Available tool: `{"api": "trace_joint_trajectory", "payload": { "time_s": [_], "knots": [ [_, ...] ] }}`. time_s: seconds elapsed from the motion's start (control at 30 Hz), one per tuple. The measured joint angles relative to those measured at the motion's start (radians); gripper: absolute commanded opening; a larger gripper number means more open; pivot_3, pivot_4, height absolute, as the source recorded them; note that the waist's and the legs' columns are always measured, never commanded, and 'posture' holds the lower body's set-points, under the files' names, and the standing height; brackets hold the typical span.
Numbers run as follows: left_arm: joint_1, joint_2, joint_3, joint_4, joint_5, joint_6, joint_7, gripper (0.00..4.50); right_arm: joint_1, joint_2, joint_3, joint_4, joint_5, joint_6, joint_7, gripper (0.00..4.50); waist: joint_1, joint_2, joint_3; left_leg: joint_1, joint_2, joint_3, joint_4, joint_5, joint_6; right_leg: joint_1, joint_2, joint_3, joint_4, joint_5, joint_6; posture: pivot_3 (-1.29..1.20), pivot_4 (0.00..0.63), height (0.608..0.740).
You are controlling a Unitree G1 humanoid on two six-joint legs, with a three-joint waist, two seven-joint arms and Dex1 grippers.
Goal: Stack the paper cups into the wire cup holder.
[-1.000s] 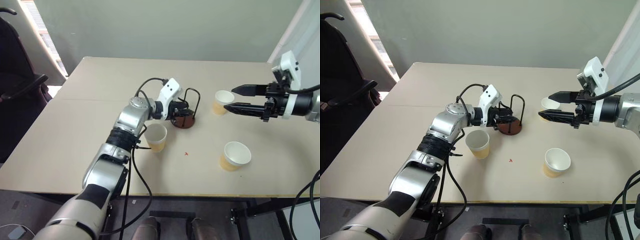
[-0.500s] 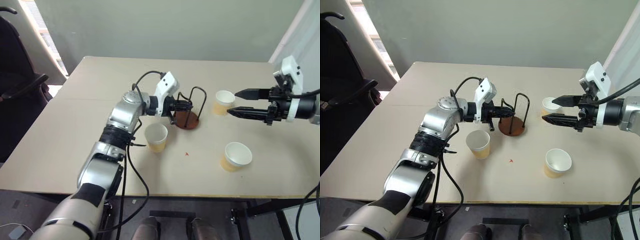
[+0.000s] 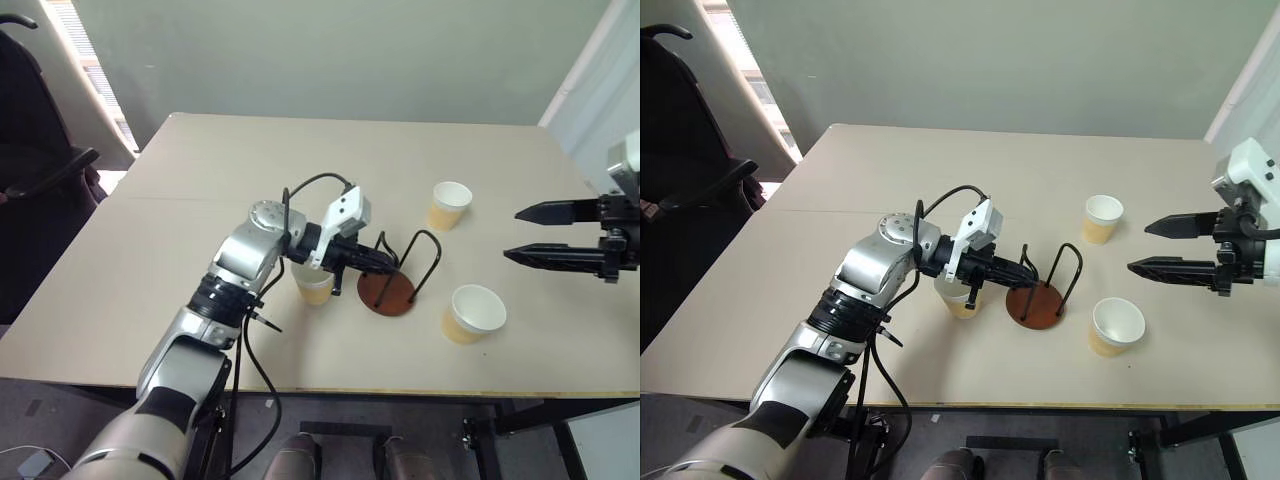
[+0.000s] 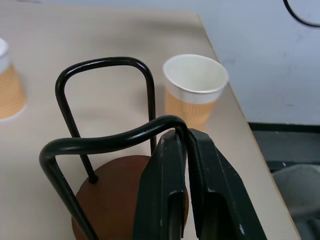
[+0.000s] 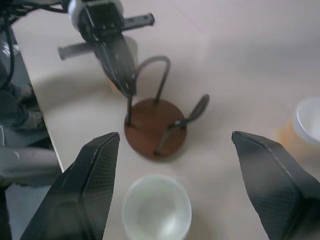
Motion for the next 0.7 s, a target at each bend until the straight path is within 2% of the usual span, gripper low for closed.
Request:
{"api": "trace_joint_trajectory", "payload": {
  "time_s": [0.23, 0.4, 0.67, 0.7],
  "knots": [
    [0.005, -0.014, -0.045, 0.0, 0.005, -0.042, -0.025, 0.02, 0.028, -0.003, -0.017, -0.036, 0.023, 0.001, -0.021, 3.74, -0.001, 0.0, 0.0, 0.001, 0.0, 0.002, 0.0, 0.0, 0.0, 0.0, 0.0, 0.002, 0.0, -0.002, 0.003, 0.0, 0.15, 0.74],
    [0.019, 0.019, -0.088, 0.006, 0.047, -0.092, -0.059, 1.45, 0.03, 0.003, -0.017, -0.042, 0.032, -0.002, -0.037, 3.74, -0.001, 0.0, 0.0, 0.002, 0.0, 0.005, 0.0, -0.001, 0.002, 0.001, 0.0, 0.004, 0.0, -0.002, 0.004, 0.0, 0.15, 0.74],
    [0.024, 0.03, -0.087, 0.014, 0.072, -0.133, -0.042, 4.24, 0.028, 0.01, -0.01, -0.037, 0.038, -0.03, -0.052, 3.74, -0.001, 0.0, 0.0, 0.003, 0.0, 0.008, 0.0, -0.002, 0.003, 0.001, 0.0, 0.007, 0.0, -0.003, 0.005, 0.0, 0.15, 0.74],
    [0.024, 0.034, -0.084, 0.011, 0.072, -0.132, -0.041, 4.24, 0.025, 0.01, -0.004, -0.034, 0.038, -0.034, -0.052, 3.74, -0.001, 0.0, 0.0, 0.003, 0.0, 0.008, 0.0, -0.002, 0.004, 0.001, 0.0, 0.007, 0.0, -0.003, 0.005, 0.0, 0.15, 0.74]
  ]
}}
